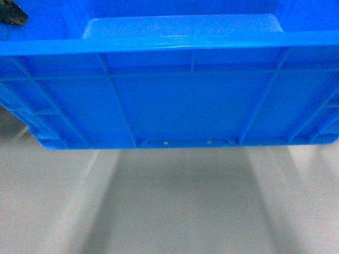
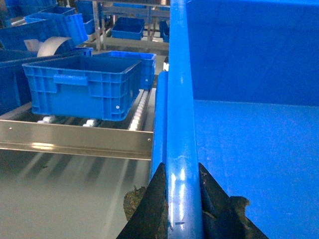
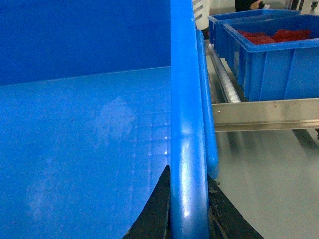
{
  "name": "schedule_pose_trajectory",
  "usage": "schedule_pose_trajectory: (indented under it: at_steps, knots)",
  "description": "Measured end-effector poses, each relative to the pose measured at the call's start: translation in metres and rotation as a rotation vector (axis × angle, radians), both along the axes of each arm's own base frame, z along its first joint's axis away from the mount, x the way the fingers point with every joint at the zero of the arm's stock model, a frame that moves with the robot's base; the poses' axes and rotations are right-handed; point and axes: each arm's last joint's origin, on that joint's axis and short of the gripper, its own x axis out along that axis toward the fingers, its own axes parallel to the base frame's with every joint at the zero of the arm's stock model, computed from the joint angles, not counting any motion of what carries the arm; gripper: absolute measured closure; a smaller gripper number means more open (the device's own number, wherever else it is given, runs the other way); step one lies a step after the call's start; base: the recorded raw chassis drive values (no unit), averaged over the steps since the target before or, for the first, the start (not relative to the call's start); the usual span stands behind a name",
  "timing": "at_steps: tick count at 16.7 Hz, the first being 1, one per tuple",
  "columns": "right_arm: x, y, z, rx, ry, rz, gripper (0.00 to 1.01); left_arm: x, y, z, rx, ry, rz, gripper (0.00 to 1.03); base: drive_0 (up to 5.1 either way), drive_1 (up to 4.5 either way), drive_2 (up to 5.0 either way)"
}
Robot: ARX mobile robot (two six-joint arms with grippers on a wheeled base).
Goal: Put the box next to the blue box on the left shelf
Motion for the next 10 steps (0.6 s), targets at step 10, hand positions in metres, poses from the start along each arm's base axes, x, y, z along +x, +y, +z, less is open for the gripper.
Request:
schedule_pose_trajectory:
  at_steps: [10]
  knots:
    - [0.0000,0.0000,0.0004,0.001,-0.004,0.000,0.93,0.0000,0.0000,0.0004,-0.001,-0.004,0.000,0.93,0.0,0.00,0.0]
